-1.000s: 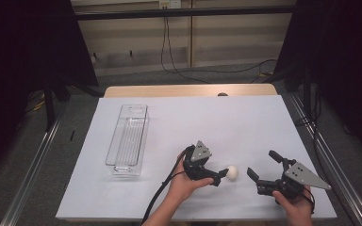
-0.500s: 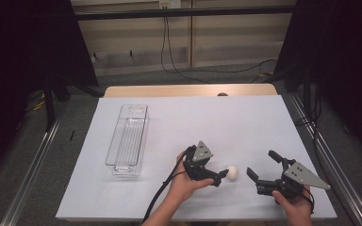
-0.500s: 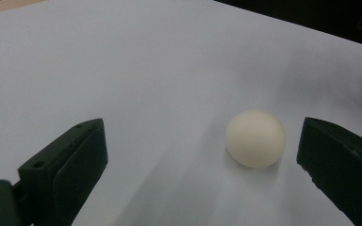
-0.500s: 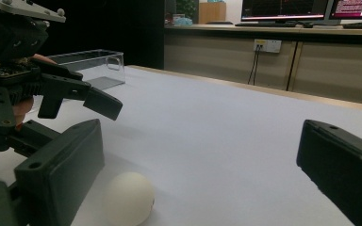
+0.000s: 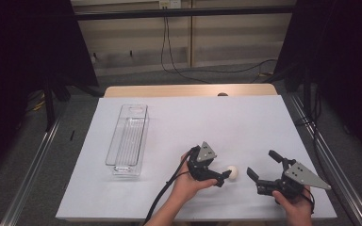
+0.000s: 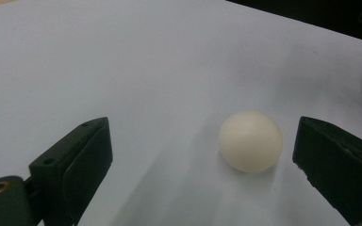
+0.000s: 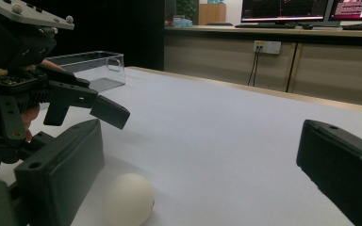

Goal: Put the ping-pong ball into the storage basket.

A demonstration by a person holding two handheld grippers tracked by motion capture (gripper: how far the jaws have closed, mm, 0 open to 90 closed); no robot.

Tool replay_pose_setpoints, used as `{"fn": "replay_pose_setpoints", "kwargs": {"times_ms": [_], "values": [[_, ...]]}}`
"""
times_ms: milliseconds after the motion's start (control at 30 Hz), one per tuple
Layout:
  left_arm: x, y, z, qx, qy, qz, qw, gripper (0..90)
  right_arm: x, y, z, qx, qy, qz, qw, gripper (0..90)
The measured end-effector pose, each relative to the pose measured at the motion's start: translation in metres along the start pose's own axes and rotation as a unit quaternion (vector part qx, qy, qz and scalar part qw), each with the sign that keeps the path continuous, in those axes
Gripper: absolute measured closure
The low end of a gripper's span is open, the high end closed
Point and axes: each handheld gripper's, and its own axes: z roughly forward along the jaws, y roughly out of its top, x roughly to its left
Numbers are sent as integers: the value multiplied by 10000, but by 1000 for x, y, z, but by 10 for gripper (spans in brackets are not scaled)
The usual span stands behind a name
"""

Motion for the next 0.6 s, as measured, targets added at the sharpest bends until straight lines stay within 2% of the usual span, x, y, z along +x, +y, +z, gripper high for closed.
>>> {"fn": "replay_pose_setpoints", "kwargs": {"times_ms": [33,133,233,267,433,500,600], "values": [[0,0,1,-37,-36,3,10000,54,0,0,0,-16,-22,13,10000,9],[-1,0,3,51,-46,11,10000,58,0,0,0,-5,-3,-5,10000,10],[-3,0,6,-25,-124,-37,9999,58,-1,0,0,-2,0,-17,10000,10],[-4,0,6,46,-90,-46,9999,59,0,0,0,-9,-7,-5,10000,10],[-4,0,11,50,-167,3,9998,66,0,0,0,-14,-4,-6,10000,10],[-5,0,11,124,-145,-10,9998,70,-1,0,0,-33,5,-47,10000,10],[-6,0,13,90,-217,-7,9997,89,-2,0,-1,-16,-14,-34,10000,9]]}}
